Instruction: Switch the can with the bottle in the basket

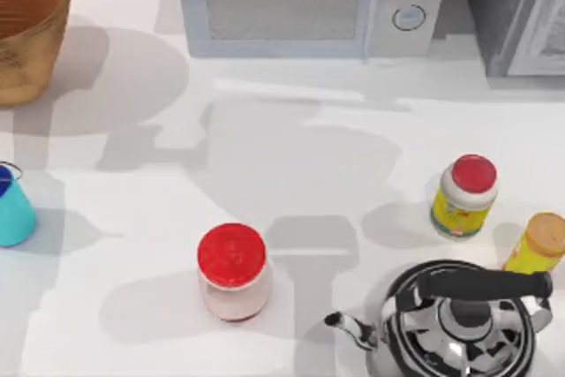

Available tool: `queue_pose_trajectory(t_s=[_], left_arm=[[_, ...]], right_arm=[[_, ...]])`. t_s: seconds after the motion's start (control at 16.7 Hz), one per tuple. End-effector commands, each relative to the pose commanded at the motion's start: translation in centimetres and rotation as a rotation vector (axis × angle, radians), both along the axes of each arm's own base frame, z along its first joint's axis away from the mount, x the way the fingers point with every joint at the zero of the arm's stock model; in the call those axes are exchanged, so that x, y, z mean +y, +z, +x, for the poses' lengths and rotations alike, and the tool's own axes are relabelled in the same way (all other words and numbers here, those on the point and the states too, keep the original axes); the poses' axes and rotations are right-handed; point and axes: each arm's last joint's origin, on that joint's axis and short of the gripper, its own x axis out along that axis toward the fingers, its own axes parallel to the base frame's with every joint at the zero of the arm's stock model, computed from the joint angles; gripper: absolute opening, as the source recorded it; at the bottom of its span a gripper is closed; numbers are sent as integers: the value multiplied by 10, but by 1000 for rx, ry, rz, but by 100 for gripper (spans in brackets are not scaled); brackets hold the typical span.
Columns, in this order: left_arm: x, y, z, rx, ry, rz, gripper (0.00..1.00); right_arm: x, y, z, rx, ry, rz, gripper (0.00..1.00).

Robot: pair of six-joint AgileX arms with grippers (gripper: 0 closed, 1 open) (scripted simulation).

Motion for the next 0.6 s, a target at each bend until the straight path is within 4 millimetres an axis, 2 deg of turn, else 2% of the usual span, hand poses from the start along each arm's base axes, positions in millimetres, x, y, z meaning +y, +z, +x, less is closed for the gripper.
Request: queue_pose_trajectory(t_s=[0.18,0.3,0.48,0.6], left_arm=[[19,-38,52,135,-3,-18,100],[30,-66,76,208,-6,-30,100],[42,-102,99,291,-8,-46,100],[47,-116,106,322,-9,-53,100]], right_arm=[[0,0,0,0,0,0,100],[0,0,0,0,0,0,100],[0,0,0,0,0,0,100],[0,0,0,0,0,0,100]])
